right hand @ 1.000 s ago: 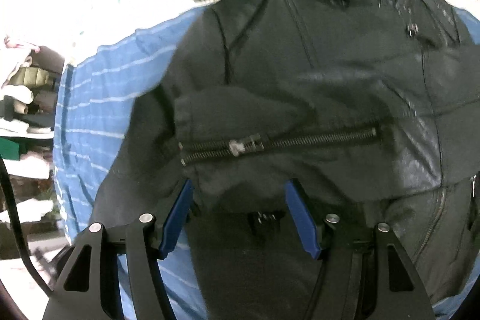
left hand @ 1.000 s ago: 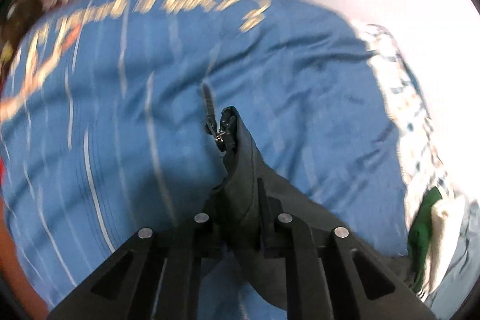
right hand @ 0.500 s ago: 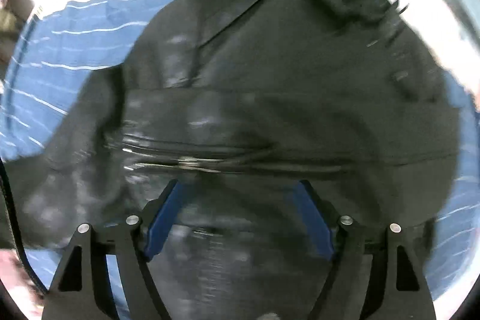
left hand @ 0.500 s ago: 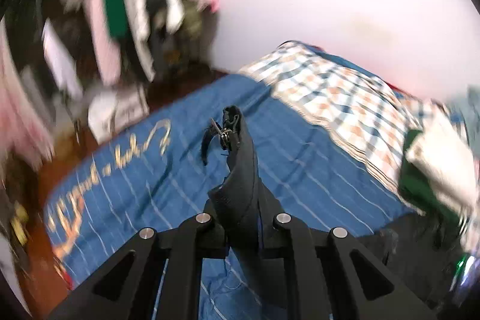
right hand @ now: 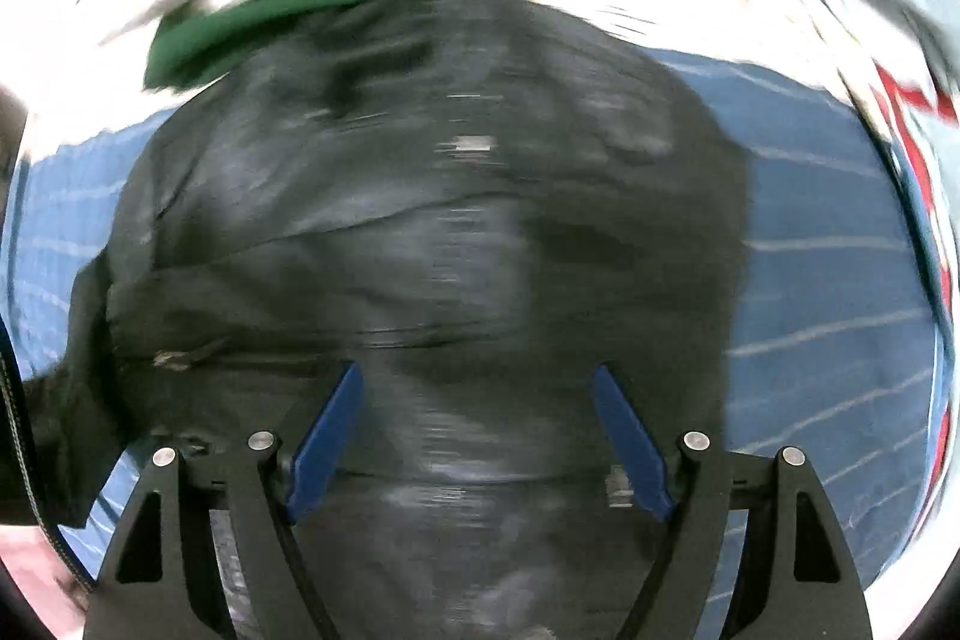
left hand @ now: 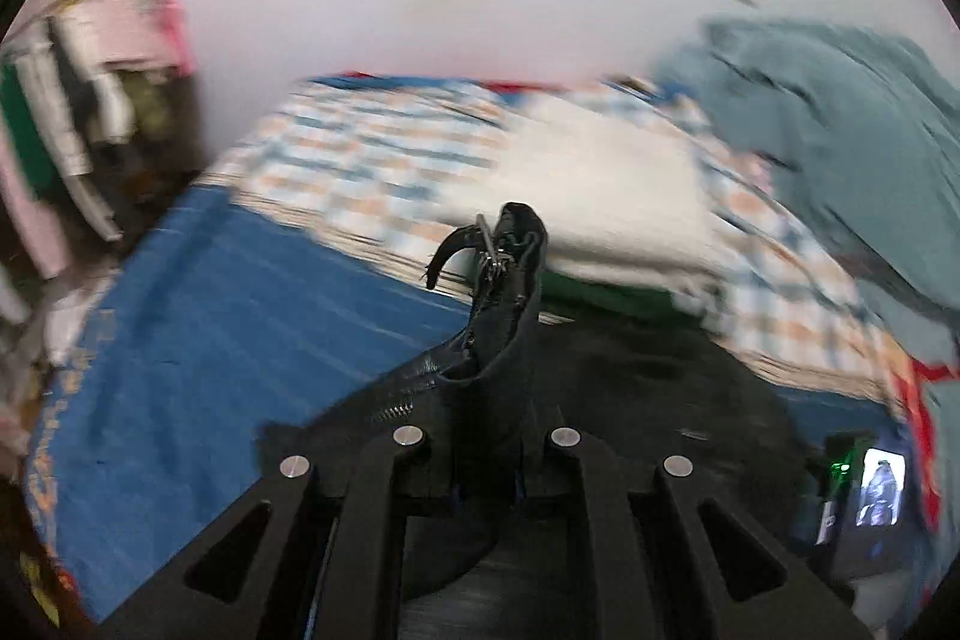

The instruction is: Fold large clothes

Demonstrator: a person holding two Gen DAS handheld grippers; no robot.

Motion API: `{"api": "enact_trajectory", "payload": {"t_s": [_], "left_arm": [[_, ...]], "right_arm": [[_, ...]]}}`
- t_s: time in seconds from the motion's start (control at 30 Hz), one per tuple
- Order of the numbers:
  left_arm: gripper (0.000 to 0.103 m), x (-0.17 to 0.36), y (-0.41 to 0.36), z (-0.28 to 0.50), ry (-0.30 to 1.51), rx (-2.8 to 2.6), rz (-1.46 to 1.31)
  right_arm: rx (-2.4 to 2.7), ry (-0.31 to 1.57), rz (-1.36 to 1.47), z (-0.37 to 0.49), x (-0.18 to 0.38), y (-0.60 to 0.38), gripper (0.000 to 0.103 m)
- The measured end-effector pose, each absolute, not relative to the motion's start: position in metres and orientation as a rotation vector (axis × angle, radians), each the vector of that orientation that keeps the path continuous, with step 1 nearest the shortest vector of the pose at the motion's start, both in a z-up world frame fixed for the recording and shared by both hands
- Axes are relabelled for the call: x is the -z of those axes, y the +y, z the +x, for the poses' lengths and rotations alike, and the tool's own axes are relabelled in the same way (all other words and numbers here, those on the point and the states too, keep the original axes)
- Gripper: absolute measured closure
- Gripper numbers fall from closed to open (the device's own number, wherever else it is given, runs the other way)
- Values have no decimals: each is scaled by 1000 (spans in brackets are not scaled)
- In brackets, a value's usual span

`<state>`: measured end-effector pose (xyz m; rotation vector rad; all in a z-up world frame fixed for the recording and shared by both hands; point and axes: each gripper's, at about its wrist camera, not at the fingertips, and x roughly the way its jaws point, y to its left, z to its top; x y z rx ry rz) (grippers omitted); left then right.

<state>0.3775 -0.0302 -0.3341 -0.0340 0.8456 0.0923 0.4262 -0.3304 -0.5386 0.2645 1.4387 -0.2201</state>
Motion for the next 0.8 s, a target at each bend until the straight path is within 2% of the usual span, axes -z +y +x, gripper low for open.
{"api": "enact_trajectory", "payload": {"t_s": [0.23, 0.33, 0.43, 0.47, 0.5, 0.57, 0.7, 0.8], "left_arm": [[95, 424, -192, 408, 1037, 116, 84], [94, 472, -217, 413, 1168, 123, 124], [87, 505, -231, 413, 1259, 105, 154], [74, 508, -235, 411, 1261, 114, 156], [44, 510, -240, 411, 1263, 134, 150], [7, 504, -246, 411, 1266, 179, 122], [6, 473, -246, 407, 1225, 215, 109], [6, 445, -214, 395, 1204, 155, 74]], "right_arm": [[349, 1465, 390, 369, 551, -462, 22], [387, 1486, 432, 338, 555, -505, 22], [411, 1499, 480, 309, 557, -538, 22], [416, 1502, 509, 299, 559, -550, 22], [414, 1502, 531, 293, 559, -556, 22], [396, 1492, 574, 282, 560, -569, 22], [347, 1467, 660, 269, 554, -582, 22], [305, 1439, 703, 272, 544, -582, 22]]}}
